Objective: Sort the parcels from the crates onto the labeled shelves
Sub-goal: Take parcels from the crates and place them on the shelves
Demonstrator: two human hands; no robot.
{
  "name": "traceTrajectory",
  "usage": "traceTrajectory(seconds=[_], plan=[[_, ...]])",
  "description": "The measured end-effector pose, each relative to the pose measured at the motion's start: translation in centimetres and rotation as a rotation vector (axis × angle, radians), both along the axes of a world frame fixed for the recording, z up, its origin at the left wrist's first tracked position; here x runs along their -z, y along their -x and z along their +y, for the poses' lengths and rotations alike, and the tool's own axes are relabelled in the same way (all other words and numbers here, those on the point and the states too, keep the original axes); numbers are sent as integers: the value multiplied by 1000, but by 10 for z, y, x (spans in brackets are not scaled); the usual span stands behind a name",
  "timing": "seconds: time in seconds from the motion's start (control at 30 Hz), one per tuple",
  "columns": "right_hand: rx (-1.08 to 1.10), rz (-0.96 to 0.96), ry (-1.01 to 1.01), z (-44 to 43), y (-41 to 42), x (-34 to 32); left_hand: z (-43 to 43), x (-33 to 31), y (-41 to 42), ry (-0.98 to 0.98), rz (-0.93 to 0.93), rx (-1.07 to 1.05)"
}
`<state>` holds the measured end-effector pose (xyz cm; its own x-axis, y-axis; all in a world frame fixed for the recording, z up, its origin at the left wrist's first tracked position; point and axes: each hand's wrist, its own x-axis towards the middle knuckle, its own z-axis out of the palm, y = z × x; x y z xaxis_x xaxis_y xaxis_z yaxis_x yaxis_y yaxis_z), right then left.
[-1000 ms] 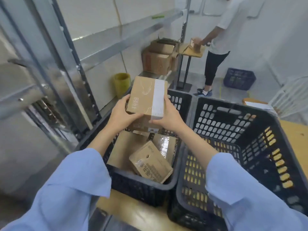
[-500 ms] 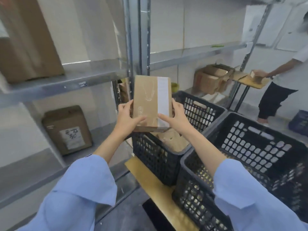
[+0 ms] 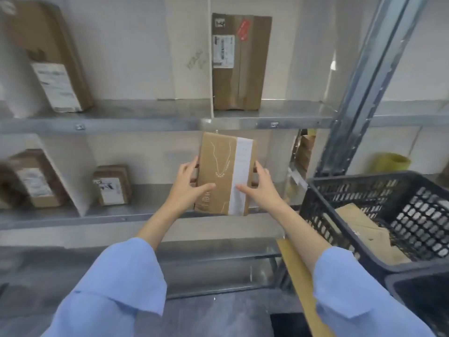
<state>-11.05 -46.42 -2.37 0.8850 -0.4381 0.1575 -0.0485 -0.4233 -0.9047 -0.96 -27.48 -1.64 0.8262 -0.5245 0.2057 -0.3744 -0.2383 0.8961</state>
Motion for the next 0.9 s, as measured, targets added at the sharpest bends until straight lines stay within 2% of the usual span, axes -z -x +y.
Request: traceTrajectory(seconds=[0.13,0.3,0.5,0.73,0.9], plan=[[-112,-1,-128,58,-37,2,71,6,-13,46,33,-106],[-217,30,-181,138,-70,0,158,15,-23,127,135,-198],[-267,53,-206,225,-89,-3,245,16,-30,158,139,-349],[-415,-4,-308,317,-102,-8,329,13,-21,140,110,-369],[-479,48,-328,371,-110,0,397,23,-16,182,143,-479]])
